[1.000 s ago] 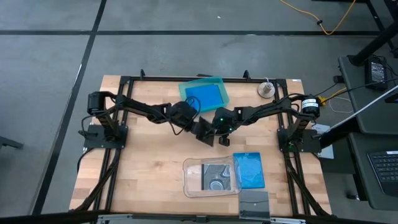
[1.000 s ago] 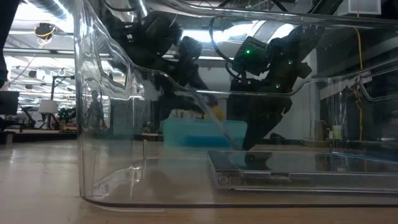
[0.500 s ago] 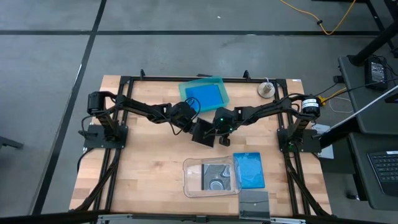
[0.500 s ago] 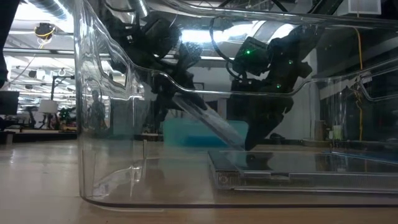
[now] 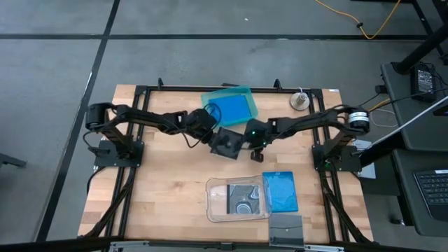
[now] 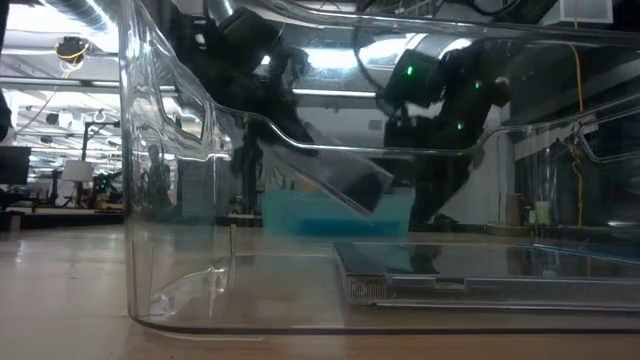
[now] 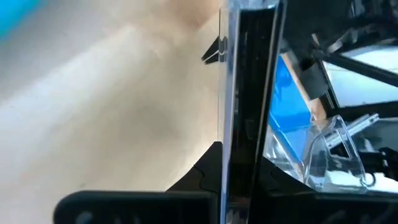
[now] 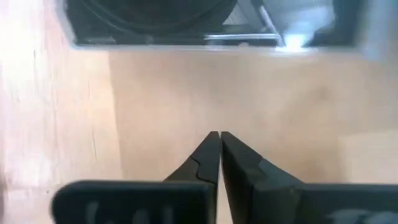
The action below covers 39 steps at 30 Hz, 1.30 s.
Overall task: Pick & place jewel cases by type
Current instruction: Put the top black CD case into the transparent bin
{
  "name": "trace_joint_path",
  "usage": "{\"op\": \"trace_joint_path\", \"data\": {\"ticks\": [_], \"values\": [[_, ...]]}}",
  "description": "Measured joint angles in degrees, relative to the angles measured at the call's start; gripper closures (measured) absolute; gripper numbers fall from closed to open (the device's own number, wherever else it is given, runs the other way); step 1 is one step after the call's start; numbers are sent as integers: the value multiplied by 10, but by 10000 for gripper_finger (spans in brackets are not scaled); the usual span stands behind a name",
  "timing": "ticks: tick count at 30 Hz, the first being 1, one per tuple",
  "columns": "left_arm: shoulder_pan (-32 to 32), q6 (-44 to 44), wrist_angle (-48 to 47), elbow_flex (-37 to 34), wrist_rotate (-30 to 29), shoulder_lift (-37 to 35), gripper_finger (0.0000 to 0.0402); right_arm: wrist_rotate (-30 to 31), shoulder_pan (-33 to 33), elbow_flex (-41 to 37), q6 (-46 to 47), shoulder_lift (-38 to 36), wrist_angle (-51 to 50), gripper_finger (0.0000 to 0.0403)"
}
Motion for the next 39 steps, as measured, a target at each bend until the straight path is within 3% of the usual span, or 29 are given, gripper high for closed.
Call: {"op": "trace_joint_path", "data": {"ticks": [7,15,21,28,39], "values": [[12,44,-54,0,-39,-68,386,30,-25,1,-1,-113,-35,398],[14,92,-76,0,-79,-148,386,80,-33,2,-2,-258,-38,385],[15,141,-78,0,-100,-218,386,88,-33,2,13,-362,-37,398],[15,212,-78,0,-110,-293,386,88,-31,2,12,-464,-34,383],[14,344,-70,0,-110,-399,386,86,-6,3,10,-574,17,395]]}}
